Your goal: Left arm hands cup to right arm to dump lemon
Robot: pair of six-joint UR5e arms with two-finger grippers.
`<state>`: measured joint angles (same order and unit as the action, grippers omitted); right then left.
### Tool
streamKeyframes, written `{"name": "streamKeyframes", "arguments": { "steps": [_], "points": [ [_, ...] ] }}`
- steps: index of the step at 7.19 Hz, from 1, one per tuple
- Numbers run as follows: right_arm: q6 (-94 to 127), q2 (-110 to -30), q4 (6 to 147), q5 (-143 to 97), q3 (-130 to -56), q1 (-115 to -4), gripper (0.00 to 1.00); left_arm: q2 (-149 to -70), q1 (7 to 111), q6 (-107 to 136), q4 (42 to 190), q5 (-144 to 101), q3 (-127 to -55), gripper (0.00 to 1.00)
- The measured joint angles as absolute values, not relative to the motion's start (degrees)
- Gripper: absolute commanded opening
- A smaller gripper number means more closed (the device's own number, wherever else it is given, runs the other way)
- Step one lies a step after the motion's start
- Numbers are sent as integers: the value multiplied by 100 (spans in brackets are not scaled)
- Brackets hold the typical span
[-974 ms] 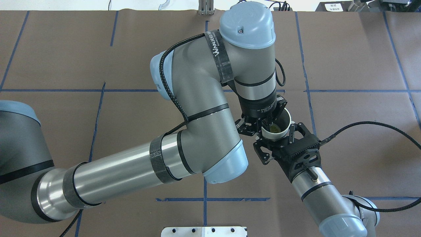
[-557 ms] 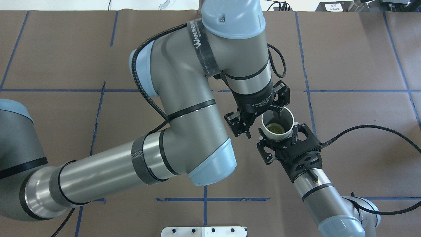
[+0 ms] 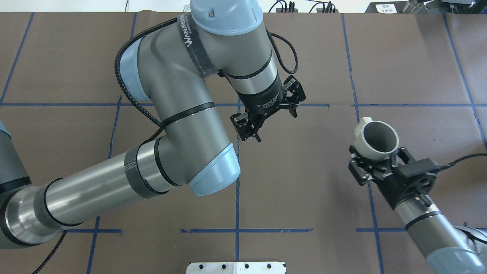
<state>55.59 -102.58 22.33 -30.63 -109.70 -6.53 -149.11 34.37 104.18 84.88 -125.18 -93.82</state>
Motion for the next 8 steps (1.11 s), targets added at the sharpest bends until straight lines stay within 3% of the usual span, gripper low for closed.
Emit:
{"name": "streamKeyframes", "arguments": {
  "steps": [2,5,6,8],
  "points": [
    [5656,-11118,328,-3121,-10429,-935,4,-14845,3437,10421,8521,-12482,-9411,100],
    [5698,-11395,-2701,-3271,-8444,-1332,2,-14843,3434,10426,8525,-12470,-9436,100],
    [5715,-11456,-3301,-3407,-7919,-1494,2,-14850,3432,10434,8524,-12455,-9442,100],
    [5991,-11678,-3780,-4590,-7541,-2536,3,-14880,3428,10468,8518,-12351,-9458,100]
  ]
}}
